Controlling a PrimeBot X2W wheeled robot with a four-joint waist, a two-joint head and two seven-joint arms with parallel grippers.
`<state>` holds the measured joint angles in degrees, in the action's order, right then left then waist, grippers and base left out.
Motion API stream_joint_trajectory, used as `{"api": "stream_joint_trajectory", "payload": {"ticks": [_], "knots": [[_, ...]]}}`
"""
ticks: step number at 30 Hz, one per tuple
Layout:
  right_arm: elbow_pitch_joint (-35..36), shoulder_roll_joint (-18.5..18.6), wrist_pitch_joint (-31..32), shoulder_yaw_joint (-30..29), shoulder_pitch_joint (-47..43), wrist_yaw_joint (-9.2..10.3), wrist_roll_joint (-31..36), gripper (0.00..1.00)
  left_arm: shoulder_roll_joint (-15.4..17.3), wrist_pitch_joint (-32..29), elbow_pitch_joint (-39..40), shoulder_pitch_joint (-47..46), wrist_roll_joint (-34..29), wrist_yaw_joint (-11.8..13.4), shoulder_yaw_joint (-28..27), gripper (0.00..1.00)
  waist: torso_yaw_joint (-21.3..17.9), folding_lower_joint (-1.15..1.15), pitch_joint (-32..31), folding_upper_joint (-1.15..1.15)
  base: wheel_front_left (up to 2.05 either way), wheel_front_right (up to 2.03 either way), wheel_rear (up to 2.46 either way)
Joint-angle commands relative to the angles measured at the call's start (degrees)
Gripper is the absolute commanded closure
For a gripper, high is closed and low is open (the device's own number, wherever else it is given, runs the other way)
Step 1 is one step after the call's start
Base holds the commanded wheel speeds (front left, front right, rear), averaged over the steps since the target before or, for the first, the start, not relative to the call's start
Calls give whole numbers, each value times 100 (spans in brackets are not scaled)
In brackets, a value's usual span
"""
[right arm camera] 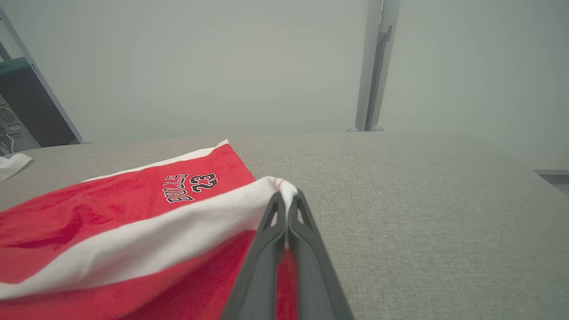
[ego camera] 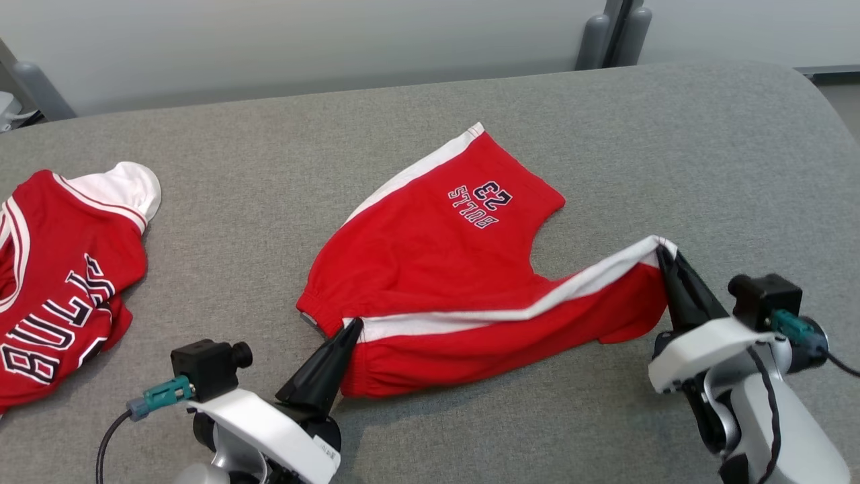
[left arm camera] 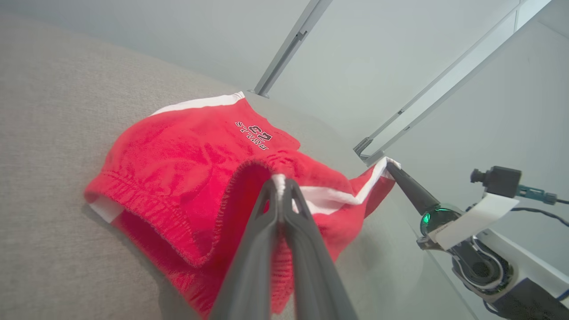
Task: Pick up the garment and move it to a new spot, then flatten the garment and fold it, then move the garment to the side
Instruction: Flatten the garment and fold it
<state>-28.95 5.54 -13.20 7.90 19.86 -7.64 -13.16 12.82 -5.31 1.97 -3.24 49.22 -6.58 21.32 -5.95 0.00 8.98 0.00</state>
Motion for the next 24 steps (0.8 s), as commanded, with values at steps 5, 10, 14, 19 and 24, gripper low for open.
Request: {"api": "stream_joint_trajectory", "payload": {"ticks": [5,10,14,19,24], "knots": [[-809,57,-148,243,1110,15,42,100,-114,374,-634,-776,267,-74,-319,100,197,0,156,0,0,0,0],[-1729,71,-176,468,2203,15,20,100,-439,586,-1246,-1321,906,-87,-497,100,472,0,494,0,0,0,0],[-2147,60,-178,665,2872,15,37,100,-495,706,-1453,-1663,1125,-89,-449,100,654,0,779,0,0,0,0],[-2500,44,-178,846,3411,15,69,100,-535,840,-1575,-1904,1356,-90,-363,100,831,0,1028,0,0,0,0],[-2949,43,-179,990,3910,15,74,100,-538,967,-1784,-2203,1583,-90,-198,100,1045,0,1255,0,0,0,0]]}}
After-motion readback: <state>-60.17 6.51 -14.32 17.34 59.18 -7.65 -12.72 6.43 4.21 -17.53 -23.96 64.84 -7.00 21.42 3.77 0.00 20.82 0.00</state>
